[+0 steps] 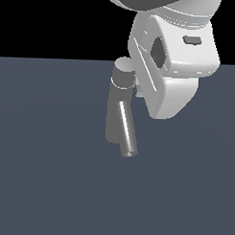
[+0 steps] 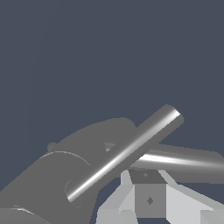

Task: Turn on the faucet by rotating a designated handle.

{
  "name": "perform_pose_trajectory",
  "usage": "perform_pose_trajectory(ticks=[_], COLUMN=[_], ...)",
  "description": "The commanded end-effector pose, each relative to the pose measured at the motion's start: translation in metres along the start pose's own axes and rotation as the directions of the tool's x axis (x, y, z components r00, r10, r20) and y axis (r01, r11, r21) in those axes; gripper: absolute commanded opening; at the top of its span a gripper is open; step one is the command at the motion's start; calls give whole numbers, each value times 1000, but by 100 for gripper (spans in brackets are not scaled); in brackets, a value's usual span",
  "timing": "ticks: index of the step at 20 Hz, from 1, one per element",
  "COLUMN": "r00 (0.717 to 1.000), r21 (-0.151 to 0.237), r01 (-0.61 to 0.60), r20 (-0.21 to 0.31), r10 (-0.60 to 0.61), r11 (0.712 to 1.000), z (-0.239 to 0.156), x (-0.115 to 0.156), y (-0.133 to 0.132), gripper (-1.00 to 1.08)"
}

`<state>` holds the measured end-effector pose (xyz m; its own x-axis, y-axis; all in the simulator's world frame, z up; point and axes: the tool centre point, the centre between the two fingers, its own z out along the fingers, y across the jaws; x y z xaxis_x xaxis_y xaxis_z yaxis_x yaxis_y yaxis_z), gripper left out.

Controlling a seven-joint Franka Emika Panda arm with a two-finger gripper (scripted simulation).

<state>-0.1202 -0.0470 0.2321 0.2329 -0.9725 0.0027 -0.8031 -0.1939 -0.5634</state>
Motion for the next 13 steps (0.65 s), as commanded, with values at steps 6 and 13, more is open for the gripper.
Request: perform_pose_trajectory(ticks=[6, 13], r00=[999, 998], r21=[-3, -4], r01=[-38, -47], r20=[-29, -36], r10=[38, 47], r11=[999, 999], z=[-2, -2], x=[39, 60], y=[-10, -21], gripper=[-100, -100])
